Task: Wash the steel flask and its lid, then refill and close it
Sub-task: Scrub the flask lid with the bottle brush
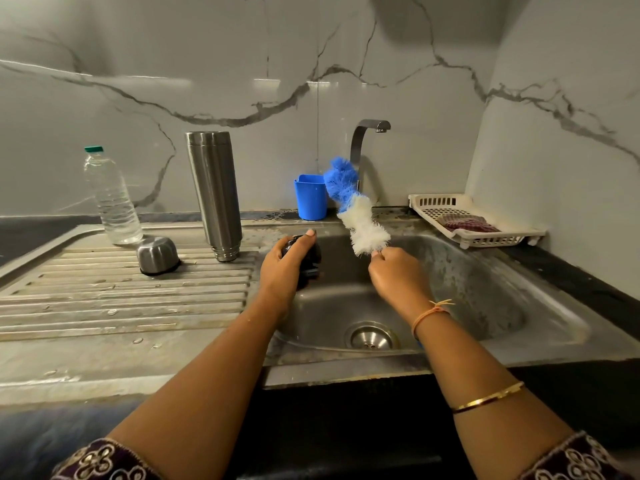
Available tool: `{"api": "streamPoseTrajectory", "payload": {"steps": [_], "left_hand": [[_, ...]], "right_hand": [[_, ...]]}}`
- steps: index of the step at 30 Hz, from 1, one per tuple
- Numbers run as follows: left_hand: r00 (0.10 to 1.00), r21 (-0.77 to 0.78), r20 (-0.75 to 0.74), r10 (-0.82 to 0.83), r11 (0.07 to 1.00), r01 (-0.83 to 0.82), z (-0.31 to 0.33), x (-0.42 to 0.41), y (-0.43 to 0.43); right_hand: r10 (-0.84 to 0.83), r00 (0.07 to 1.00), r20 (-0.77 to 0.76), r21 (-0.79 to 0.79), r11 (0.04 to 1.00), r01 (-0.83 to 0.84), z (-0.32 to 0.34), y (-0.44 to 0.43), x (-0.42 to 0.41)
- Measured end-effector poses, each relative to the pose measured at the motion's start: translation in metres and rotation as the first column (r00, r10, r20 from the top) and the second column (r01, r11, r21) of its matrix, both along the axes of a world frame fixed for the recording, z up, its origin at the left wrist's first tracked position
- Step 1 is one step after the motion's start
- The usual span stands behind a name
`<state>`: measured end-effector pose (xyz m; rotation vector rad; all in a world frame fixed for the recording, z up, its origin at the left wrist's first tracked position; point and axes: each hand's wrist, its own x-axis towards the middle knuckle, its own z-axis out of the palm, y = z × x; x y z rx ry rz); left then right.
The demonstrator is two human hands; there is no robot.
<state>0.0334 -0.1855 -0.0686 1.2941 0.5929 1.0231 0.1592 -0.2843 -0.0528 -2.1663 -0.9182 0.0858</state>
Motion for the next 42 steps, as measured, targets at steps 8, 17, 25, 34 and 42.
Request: {"api": "streamPoseTrajectory", "payload": {"steps": [8, 17, 25, 34, 42], "left_hand": [[0.997, 0.070, -0.072, -0.029, 0.997, 0.034, -0.005, 0.004, 0.006], [0.998, 0.081, 0.060, -0.008, 0.997, 0.003, -0.002, 0.017, 0.001], [0.994, 0.230, -0.107, -0.031, 0.972, 0.055, -0.008, 0.029, -0.011], [0.982, 0.436, -0.160, 0.100, 0.900, -0.021, -0.007, 0.027, -0.016], [0.958, 0.547, -0.206, 0.197, 0.835, -0.054, -0.003, 0.023, -0.019]], "right_hand": [[0.089, 0.971, -0.222, 0.095, 0.993, -0.069, 0.001, 0.001, -0.006], [0.328, 0.616, -0.716, 0.423, 0.906, 0.009, 0.003, 0.020, -0.030], [0.272, 0.685, -0.676, 0.534, 0.821, 0.201, -0.001, 0.052, -0.028], [0.251, 0.758, -0.603, 0.532, 0.834, 0.146, -0.005, 0.053, -0.011], [0.203, 0.802, -0.562, 0.498, 0.857, 0.132, -0.003, 0.052, -0.012]]}}
